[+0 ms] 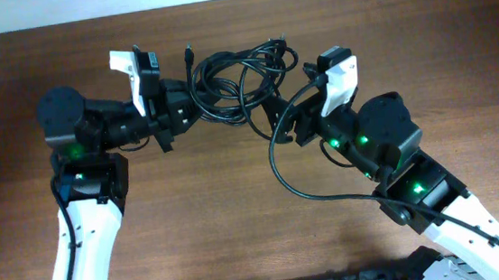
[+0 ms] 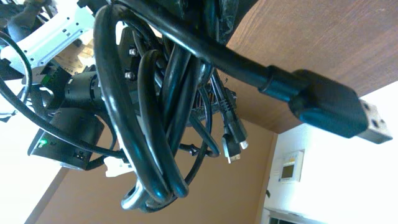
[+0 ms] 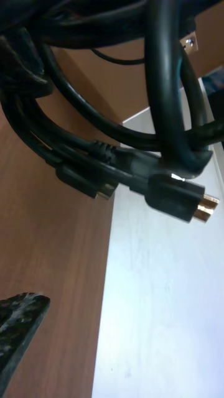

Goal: Untangle cables

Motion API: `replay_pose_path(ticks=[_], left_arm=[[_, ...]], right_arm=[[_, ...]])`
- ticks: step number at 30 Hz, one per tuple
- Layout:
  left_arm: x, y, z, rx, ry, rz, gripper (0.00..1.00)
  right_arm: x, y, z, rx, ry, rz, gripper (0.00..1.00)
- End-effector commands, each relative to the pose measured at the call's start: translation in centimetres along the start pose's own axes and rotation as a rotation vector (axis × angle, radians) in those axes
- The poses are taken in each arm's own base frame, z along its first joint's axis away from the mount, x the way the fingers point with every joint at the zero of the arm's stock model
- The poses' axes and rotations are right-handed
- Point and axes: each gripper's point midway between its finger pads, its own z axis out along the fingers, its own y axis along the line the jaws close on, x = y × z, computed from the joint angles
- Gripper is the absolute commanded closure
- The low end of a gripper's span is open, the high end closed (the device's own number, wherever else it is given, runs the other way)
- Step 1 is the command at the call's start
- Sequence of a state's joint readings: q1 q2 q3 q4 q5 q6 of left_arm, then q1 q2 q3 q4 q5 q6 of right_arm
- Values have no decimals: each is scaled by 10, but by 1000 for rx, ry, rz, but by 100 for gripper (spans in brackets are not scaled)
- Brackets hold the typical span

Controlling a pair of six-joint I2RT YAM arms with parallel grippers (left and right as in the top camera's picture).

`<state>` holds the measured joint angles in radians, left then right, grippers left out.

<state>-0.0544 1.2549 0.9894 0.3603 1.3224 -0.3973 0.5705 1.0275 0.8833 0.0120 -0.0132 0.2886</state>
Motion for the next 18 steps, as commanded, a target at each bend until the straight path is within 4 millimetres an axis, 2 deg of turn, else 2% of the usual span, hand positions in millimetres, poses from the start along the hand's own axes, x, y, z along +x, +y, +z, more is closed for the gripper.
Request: replay_pose_path(ticks=[1, 2, 5, 6, 8, 10, 11, 12, 14, 17, 18], left_arm=[[-6, -13, 0, 46, 10, 43, 100], [-5, -15, 0, 57, 15, 43, 100], [0, -46, -5, 224, 72, 151, 100], [1, -49, -6, 241, 79, 162, 100], [0, -49, -6, 242, 78, 174, 100], [-4, -50, -6, 234, 66, 231, 100], [-6, -49, -8, 225, 63, 241, 100], [-8, -40, -16, 187, 56, 240, 100], [-13, -25, -33, 114, 43, 241, 100], [-16, -19, -42, 80, 37, 256, 100], [-15, -19, -42, 83, 38, 271, 100]], right_arm=[[1, 7, 2, -34, 9, 8, 1], [0, 2, 3, -8, 1, 8, 1], [12, -40, 13, 223, 11, 1, 1], [17, -50, 15, 277, 21, -4, 1], [26, -54, 14, 297, 56, -9, 1], [43, -56, 12, 299, 133, -17, 1], [53, -53, 9, 279, 178, -17, 1], [56, -40, 4, 206, 208, -7, 1], [36, -33, -16, 183, 153, -4, 1], [11, -25, -40, 158, 73, -4, 1], [8, -21, -47, 134, 70, -46, 1]])
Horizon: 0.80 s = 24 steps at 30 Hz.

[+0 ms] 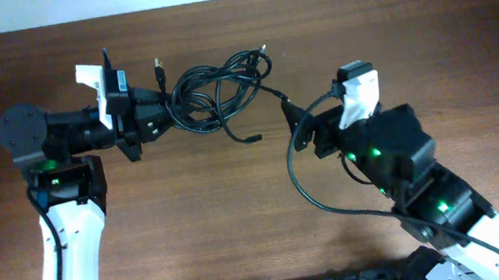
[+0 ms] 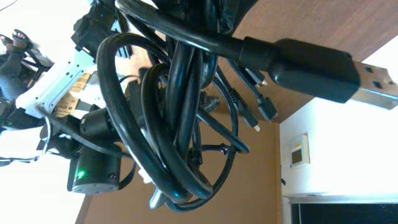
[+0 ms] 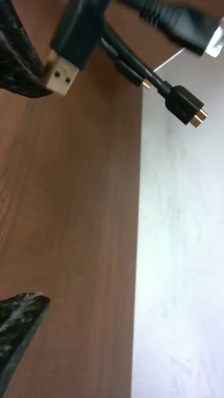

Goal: Untangle cables

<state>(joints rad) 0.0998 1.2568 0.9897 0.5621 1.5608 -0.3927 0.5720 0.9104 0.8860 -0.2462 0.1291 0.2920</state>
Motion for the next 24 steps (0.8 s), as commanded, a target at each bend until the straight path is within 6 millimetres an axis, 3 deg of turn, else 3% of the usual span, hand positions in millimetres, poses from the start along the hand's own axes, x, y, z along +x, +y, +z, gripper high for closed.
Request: replay_pose_path(ticks=[1, 3, 7, 9, 12, 14, 17, 19, 22, 24], left_arm=[[-8, -5, -2, 5, 4, 86, 100], [-8, -5, -2, 5, 4, 127, 100], [-8, -5, -1, 7, 4, 154, 100], [-7, -11, 7, 41, 3, 232, 100], [-6, -23, 23, 105, -11, 471, 100], [-5, -32, 34, 149, -26, 584, 100], [-5, -37, 39, 170, -37, 668, 100], [-4, -41, 43, 188, -44, 686, 100], [-3, -51, 53, 233, -64, 757, 100], [-4, -55, 56, 249, -71, 771, 100]], right_arm=[[-8, 16, -21, -97, -24, -134, 1], [-12, 18, -36, -115, -46, -160, 1], [-47, 23, -75, -152, -200, -104, 1], [-50, 28, -84, -187, -220, -106, 2], [-49, 32, -85, -211, -215, -109, 1], [-49, 24, -83, -165, -215, -111, 1], [-49, 24, -83, -162, -215, -111, 1], [-45, 35, -84, -228, -199, -119, 1], [-23, 53, -78, -343, -99, -134, 1], [-3, 50, -62, -330, -6, -131, 1]])
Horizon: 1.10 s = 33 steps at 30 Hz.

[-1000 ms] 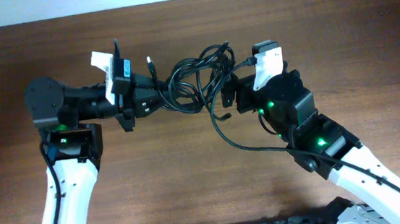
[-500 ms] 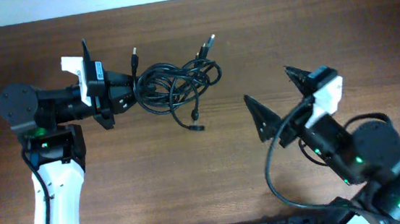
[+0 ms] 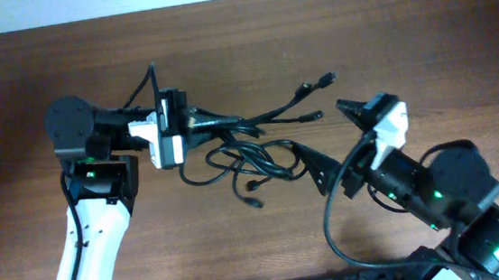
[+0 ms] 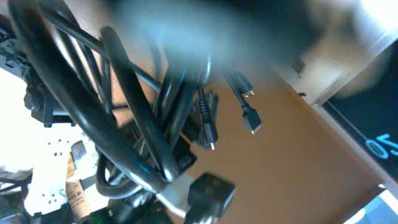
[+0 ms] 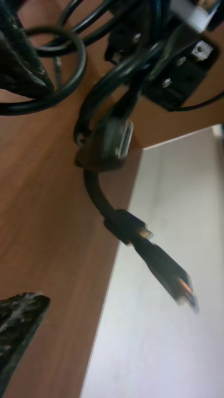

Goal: Untangle cables

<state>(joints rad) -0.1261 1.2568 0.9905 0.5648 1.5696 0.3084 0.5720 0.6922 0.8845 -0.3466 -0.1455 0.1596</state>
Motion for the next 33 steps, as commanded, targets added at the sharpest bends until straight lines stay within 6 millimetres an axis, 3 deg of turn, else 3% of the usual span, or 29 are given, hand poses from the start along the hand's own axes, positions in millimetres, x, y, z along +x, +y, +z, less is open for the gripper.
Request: replay_pose_path(ticks=[1, 7, 9, 12, 13, 16, 19, 22, 23, 25, 27, 30, 33], left_arm=[[-12, 0, 4, 15, -10, 83, 100], [-12, 4, 4, -7, -4, 96, 100], [-12, 4, 4, -8, -3, 96, 100], [-12, 5, 3, -10, -2, 98, 100], [-12, 7, 0, -20, 6, 103, 100], [-2, 22, -32, -116, 74, 34, 100], [7, 35, -69, -227, 138, -59, 100], [14, 39, -88, -286, 166, -120, 100], [15, 38, -89, -289, 163, -144, 100], [18, 38, -89, -291, 159, -176, 100], [18, 36, -88, -281, 155, -184, 100], [19, 32, -85, -264, 145, -215, 100], [17, 28, -66, -213, 113, -230, 100]], right_arm=[[15, 4, 13, -33, 73, 13, 1], [52, 7, 41, -87, 226, 49, 1], [70, -15, 52, 25, 286, 50, 1], [101, -61, 41, 312, 390, 132, 1], [103, -65, 39, 336, 399, 127, 1], [105, -84, 28, 459, 401, 123, 1], [97, -90, 19, 499, 368, 125, 1], [91, -107, 1, 575, 334, 183, 1], [86, -106, -2, 564, 309, 191, 2], [71, -82, 5, 411, 263, 179, 1], [47, -37, 17, 132, 198, 103, 1], [22, -1, 21, -79, 111, 92, 2], [6, 18, 20, -188, 56, 72, 1]])
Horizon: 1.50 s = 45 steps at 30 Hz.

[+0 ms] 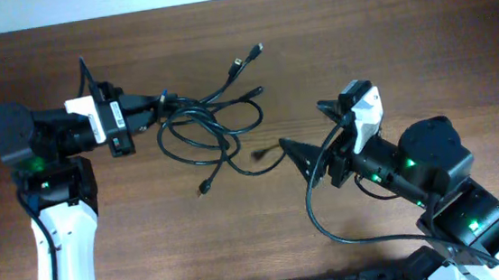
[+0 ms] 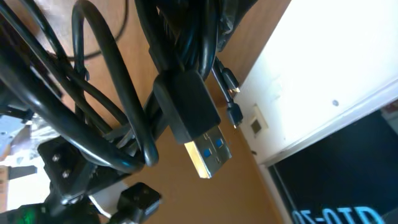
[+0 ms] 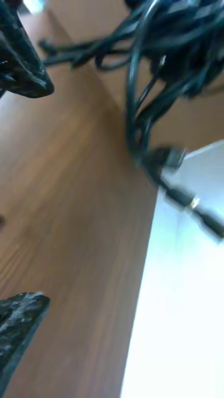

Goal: Untangle cables

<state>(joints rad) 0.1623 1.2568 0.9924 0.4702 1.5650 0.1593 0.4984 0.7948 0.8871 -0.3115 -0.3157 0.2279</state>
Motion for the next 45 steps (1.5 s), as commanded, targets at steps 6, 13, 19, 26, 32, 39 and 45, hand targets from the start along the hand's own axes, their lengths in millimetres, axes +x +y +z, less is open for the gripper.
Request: replay_pose_path(ticks=[6, 13, 19, 26, 32, 39, 45], left_arm=[[7, 14, 60, -145, 20, -166, 100], [-11, -33, 104, 55, -35, -169, 100], [-38, -63, 94, 254, -128, 3, 100], [-29, -10, 46, 33, -64, 96, 100], [-27, 2, 31, -37, -38, 62, 100], [-3, 8, 50, -103, 1, -167, 100], [-24, -25, 100, 8, -58, -55, 100]], right_arm=[[-16, 26, -5, -135, -57, -73, 1], [-24, -47, -10, 287, -109, -47, 1], [20, -119, -39, 725, 0, 114, 2], [51, -139, -64, 891, 135, 81, 1], [60, -117, -43, 708, 205, 46, 1], [-16, 22, -2, -120, -53, -35, 1], [-12, 26, 3, -157, -29, -2, 44]])
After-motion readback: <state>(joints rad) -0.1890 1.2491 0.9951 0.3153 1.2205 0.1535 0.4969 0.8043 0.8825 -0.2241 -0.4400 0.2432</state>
